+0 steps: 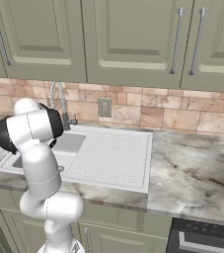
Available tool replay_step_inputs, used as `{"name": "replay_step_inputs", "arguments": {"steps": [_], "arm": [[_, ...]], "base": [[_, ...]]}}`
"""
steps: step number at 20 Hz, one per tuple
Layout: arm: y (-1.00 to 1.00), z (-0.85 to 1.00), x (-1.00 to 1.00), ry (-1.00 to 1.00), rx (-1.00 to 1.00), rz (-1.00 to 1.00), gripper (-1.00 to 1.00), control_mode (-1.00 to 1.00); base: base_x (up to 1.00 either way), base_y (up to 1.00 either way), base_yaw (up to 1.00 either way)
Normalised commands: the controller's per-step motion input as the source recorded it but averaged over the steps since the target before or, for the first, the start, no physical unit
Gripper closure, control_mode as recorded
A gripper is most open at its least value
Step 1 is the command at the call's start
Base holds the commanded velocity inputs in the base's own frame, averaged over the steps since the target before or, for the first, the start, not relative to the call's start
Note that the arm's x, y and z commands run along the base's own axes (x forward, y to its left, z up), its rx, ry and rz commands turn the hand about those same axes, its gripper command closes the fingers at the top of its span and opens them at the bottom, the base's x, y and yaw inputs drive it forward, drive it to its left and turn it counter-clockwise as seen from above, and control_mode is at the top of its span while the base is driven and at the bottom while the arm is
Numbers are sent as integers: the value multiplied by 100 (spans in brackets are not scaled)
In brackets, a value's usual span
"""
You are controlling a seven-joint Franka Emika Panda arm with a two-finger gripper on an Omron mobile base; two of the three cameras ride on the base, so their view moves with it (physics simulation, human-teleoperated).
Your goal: Dump the sweet potato from the pot into the sink. Then turn on the water and wash the sweet potato. Then turn off the water and put the sweet potato back in the pot.
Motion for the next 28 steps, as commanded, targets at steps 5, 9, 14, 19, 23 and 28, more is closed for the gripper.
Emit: {"name": "replay_step_inputs", "arguments": {"steps": [5,9,14,19,23,28], "arm": [[0,-10,7,0,15,0,100,-100],[0,-5,0,0,7,0,100,-100],[1,0,0,-3,0,0,100,-100],[11,0,0,-9,0,0,100,-100],[37,0,-9,-17,-14,4,100,-100],[54,0,-29,-11,-37,1,100,-100]], "base": [[0,0,0],[0,0,0],[0,0,0],[0,0,0],[0,0,0],[0,0,0]]}}
